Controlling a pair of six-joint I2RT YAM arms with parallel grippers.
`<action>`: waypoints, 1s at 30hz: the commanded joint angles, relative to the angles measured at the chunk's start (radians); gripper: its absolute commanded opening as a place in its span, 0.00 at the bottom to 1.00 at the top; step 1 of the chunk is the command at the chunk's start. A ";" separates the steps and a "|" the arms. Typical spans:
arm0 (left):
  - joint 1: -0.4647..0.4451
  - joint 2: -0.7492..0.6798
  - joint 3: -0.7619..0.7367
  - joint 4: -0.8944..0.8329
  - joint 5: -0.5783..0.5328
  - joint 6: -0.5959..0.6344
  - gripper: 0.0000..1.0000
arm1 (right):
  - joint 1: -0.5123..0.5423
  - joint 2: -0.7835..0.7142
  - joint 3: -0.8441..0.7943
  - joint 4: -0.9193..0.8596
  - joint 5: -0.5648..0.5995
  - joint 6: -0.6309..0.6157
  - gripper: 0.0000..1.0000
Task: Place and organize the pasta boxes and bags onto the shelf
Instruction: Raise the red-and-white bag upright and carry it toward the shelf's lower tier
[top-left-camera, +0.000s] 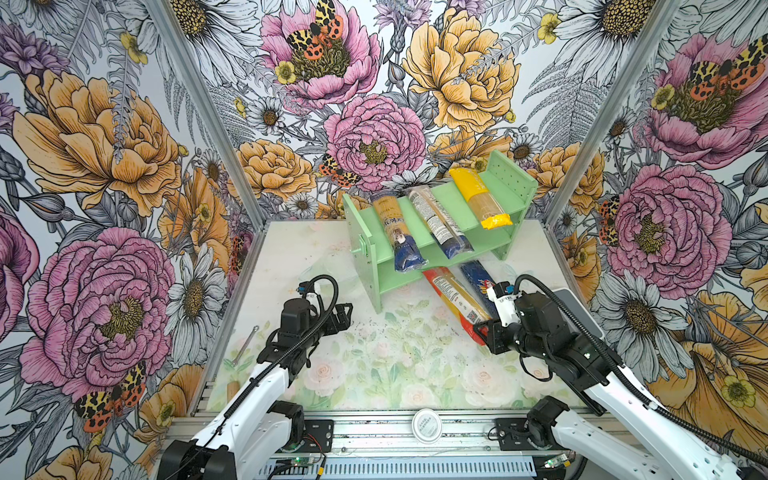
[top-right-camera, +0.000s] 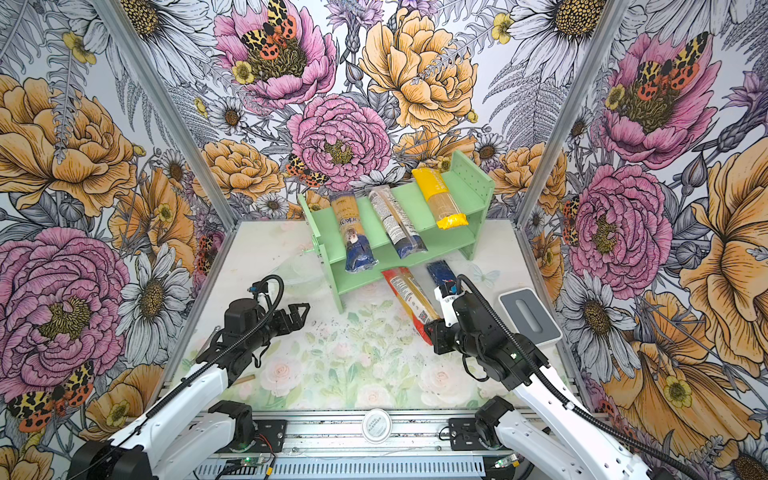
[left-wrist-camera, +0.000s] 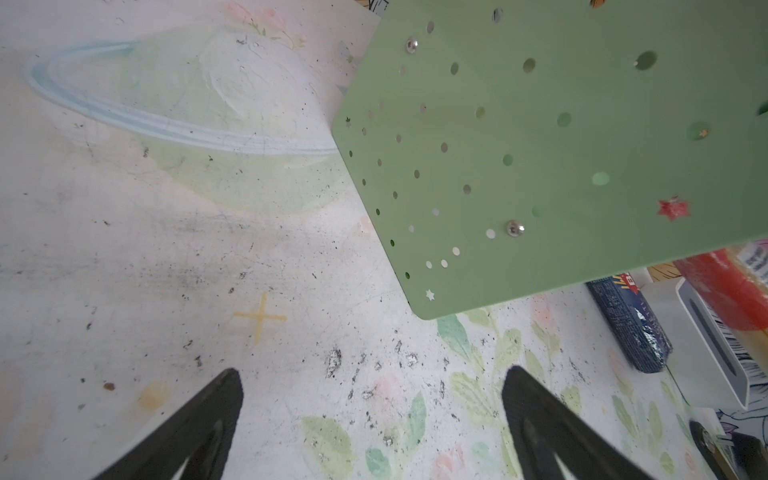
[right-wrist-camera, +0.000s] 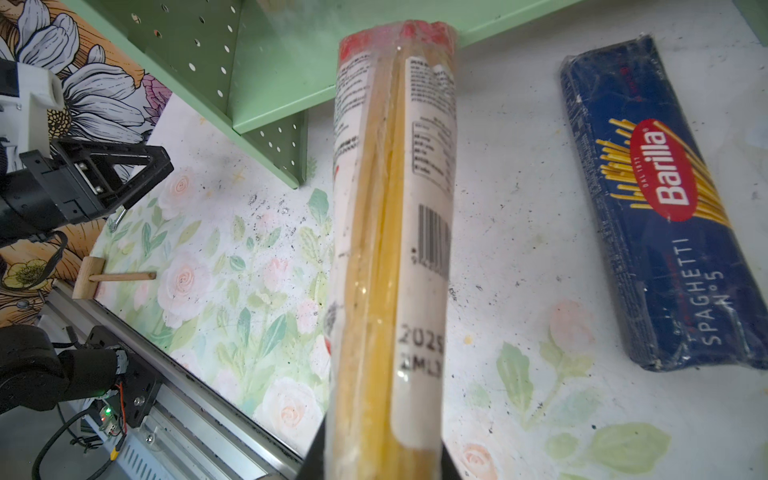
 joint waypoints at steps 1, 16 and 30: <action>0.010 -0.001 -0.011 0.026 0.029 -0.006 0.99 | 0.015 -0.051 0.017 0.297 -0.025 -0.003 0.00; 0.009 0.016 -0.003 0.030 0.030 -0.002 0.99 | 0.041 0.048 -0.119 0.685 -0.013 0.001 0.00; 0.009 0.007 -0.002 0.021 0.027 0.001 0.99 | 0.042 0.194 -0.203 1.050 0.020 0.009 0.00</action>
